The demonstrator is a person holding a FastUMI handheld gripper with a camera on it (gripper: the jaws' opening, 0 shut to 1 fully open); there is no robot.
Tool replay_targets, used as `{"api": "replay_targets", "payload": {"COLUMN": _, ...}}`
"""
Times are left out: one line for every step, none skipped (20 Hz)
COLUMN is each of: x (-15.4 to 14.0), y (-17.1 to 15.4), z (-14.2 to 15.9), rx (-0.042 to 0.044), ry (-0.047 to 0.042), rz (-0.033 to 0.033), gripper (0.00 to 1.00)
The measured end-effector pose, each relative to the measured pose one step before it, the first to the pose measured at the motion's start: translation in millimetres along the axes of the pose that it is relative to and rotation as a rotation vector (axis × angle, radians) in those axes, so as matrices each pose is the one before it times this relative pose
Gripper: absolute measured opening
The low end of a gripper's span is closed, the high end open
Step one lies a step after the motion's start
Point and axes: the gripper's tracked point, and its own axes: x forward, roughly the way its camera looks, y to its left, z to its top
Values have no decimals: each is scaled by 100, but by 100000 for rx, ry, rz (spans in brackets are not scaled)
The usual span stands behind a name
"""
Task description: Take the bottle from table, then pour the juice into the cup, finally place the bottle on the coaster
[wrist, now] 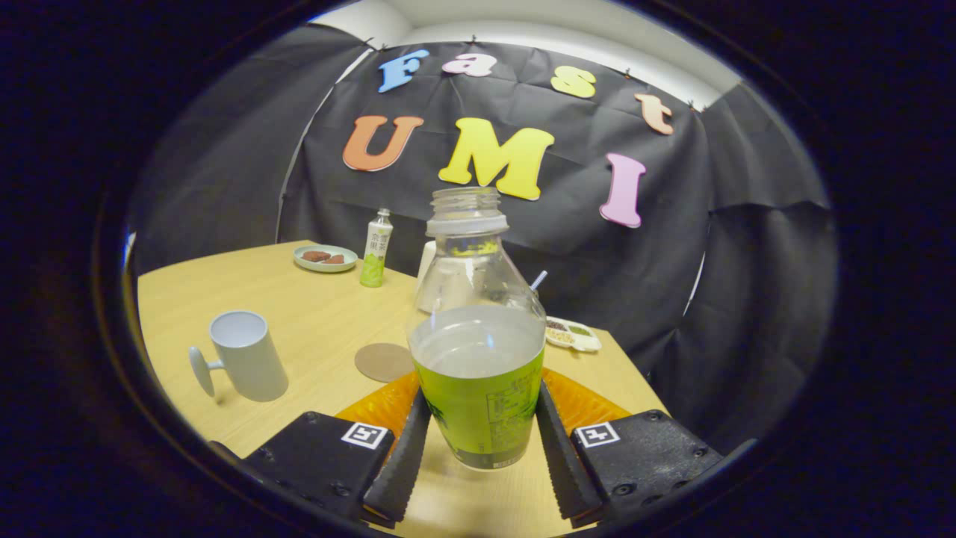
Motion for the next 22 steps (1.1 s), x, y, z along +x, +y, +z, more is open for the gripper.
{"api": "replay_targets", "payload": {"x": -2, "y": 223, "z": 631, "rx": -3498, "ry": -1067, "rz": -1236, "gripper": 77}}
{"api": "replay_targets", "payload": {"x": 7, "y": 330, "z": 445, "rx": -3238, "ry": -764, "rz": -825, "gripper": 77}}
{"api": "replay_targets", "payload": {"x": -11, "y": 334, "z": 515, "rx": -3705, "ry": -833, "rz": -877, "gripper": 77}}
{"api": "replay_targets", "payload": {"x": 55, "y": 89, "z": 464, "rx": -4186, "ry": -715, "rz": -1568, "gripper": 77}}
{"api": "replay_targets", "payload": {"x": 27, "y": 6, "z": 531, "rx": -4282, "ry": -993, "rz": -1771, "gripper": 77}}
{"api": "replay_targets", "payload": {"x": -5, "y": 137, "z": 481, "rx": -3920, "ry": -1030, "rz": -1568, "gripper": 77}}
{"api": "replay_targets", "payload": {"x": 78, "y": 155, "z": 387, "rx": -3809, "ry": -1048, "rz": -1099, "gripper": 77}}
{"api": "replay_targets", "payload": {"x": 145, "y": 209, "z": 347, "rx": -3994, "ry": -1110, "rz": -761, "gripper": 77}}
{"api": "replay_targets", "payload": {"x": 126, "y": 75, "z": 347, "rx": -4430, "ry": -723, "rz": -1286, "gripper": 77}}
{"api": "replay_targets", "payload": {"x": 98, "y": -59, "z": 246, "rx": -3879, "ry": -626, "rz": -1387, "gripper": 77}}
{"api": "replay_targets", "payload": {"x": -24, "y": 96, "z": 288, "rx": -3023, "ry": -634, "rz": -753, "gripper": 77}}
{"api": "replay_targets", "payload": {"x": 67, "y": 243, "z": 170, "rx": -2721, "ry": -237, "rz": -521, "gripper": 77}}
{"api": "replay_targets", "payload": {"x": 102, "y": 258, "z": 297, "rx": -2589, "ry": -714, "rz": -265, "gripper": 77}}
{"api": "replay_targets", "payload": {"x": 97, "y": 272, "z": 292, "rx": -2680, "ry": -667, "rz": -764, "gripper": 77}}
{"api": "replay_targets", "payload": {"x": -53, "y": 147, "z": 310, "rx": -3270, "ry": -751, "rz": -803, "gripper": 77}}
{"api": "replay_targets", "payload": {"x": 78, "y": 204, "z": 379, "rx": -3108, "ry": -825, "rz": -837, "gripper": 77}}
{"api": "replay_targets", "payload": {"x": 36, "y": 189, "z": 376, "rx": -3075, "ry": -745, "rz": -688, "gripper": 77}}
{"api": "replay_targets", "payload": {"x": 17, "y": 306, "z": 281, "rx": -3079, "ry": -843, "rz": -623, "gripper": 77}}
{"api": "replay_targets", "payload": {"x": -3, "y": 193, "z": 468, "rx": -3288, "ry": -1164, "rz": -802, "gripper": 77}}
{"api": "replay_targets", "payload": {"x": -44, "y": 190, "z": 380, "rx": -3438, "ry": -1429, "rz": -702, "gripper": 77}}
{"api": "replay_targets", "payload": {"x": -192, "y": 179, "z": 420, "rx": -3067, "ry": -1411, "rz": -917, "gripper": 77}}
{"api": "replay_targets", "payload": {"x": -251, "y": 224, "z": 284, "rx": -2808, "ry": -1583, "rz": -564, "gripper": 77}}
